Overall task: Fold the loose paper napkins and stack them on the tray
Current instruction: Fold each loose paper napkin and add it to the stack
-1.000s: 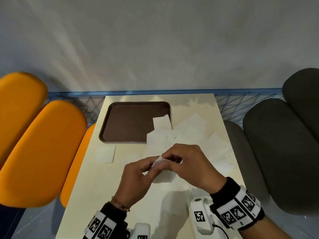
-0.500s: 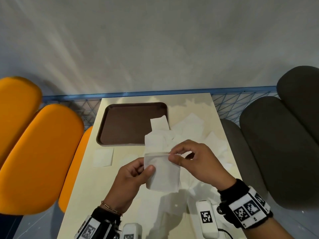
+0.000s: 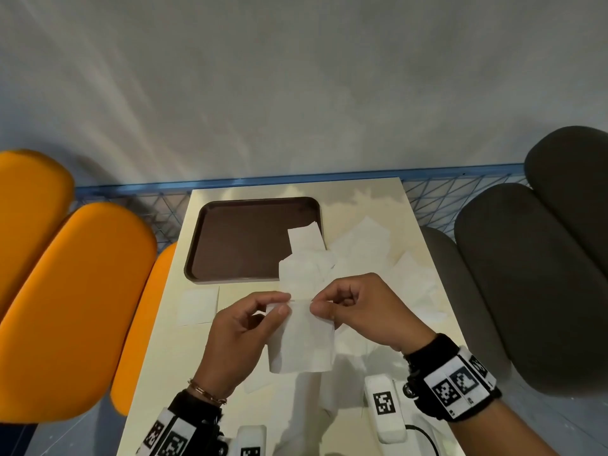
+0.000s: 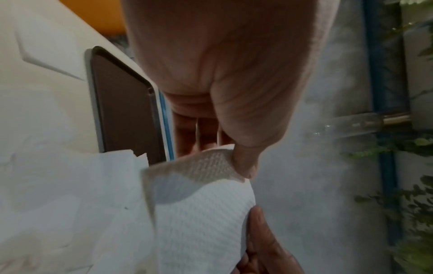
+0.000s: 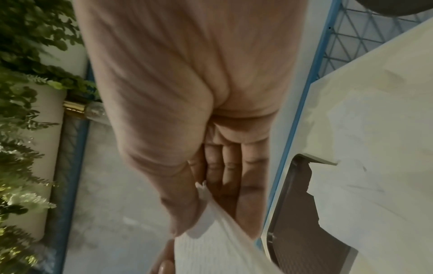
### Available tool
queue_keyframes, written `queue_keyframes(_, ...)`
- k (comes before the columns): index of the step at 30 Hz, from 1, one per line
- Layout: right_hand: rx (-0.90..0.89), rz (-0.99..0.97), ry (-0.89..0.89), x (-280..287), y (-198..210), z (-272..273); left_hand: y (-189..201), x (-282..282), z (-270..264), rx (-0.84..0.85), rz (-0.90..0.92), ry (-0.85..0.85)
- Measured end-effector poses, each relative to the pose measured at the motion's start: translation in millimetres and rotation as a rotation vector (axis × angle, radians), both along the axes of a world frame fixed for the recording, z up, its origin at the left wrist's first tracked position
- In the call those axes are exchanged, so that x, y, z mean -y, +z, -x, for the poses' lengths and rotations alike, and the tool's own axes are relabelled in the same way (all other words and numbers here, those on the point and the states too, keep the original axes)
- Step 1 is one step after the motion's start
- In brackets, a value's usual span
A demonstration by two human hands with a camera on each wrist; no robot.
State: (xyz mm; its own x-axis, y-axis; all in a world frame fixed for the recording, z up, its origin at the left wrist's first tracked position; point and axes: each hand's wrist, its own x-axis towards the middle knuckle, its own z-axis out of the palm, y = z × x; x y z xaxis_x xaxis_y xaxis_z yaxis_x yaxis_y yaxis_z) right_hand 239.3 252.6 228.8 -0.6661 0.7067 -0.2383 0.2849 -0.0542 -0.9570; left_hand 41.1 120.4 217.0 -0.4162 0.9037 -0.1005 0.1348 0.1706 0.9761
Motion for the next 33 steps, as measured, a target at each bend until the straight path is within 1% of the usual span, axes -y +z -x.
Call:
queue_keyframes(2, -0.007, -0.015, -0.006, -0.2, 1.6, 2.7, -1.0, -1.2, 4.3, -0.058, 0.007, 0.011)
queue_keyframes(6, -0.006, -0.053, -0.03, -1.1, 3.2, 7.1, 1.3, -2.8, 8.9, -0.004, 0.006, 0.051)
queue_keyframes(11, 0.007, -0.064, -0.049, -0.3, 1.8, 12.3, 5.8, -4.4, 10.6, 0.151, 0.039, 0.131)
queue_keyframes(16, 0.006, -0.051, -0.043, 0.0, -1.3, 18.7, 3.7, -5.5, 17.4, 0.276, 0.114, 0.134)
queue_keyframes(20, 0.052, -0.047, -0.033, -0.5, -5.9, 22.6, -2.8, -4.8, 22.0, 0.364, 0.15, 0.173)
queue_keyframes(23, 0.055, -0.017, -0.042, -0.2, -7.6, 26.2, -8.5, -3.2, 25.4, 0.409, 0.146, 0.181)
queue_keyframes(29, -0.005, 0.056, -0.038, -0.2, -10.2, 31.6, -14.2, 0.3, 24.3, 0.513, 0.093, 0.256)
queue_keyframes(33, -0.005, 0.114, -0.023, 1.8, -14.1, 35.1, -14.6, 3.2, 17.3, 0.49, 0.09, 0.275)
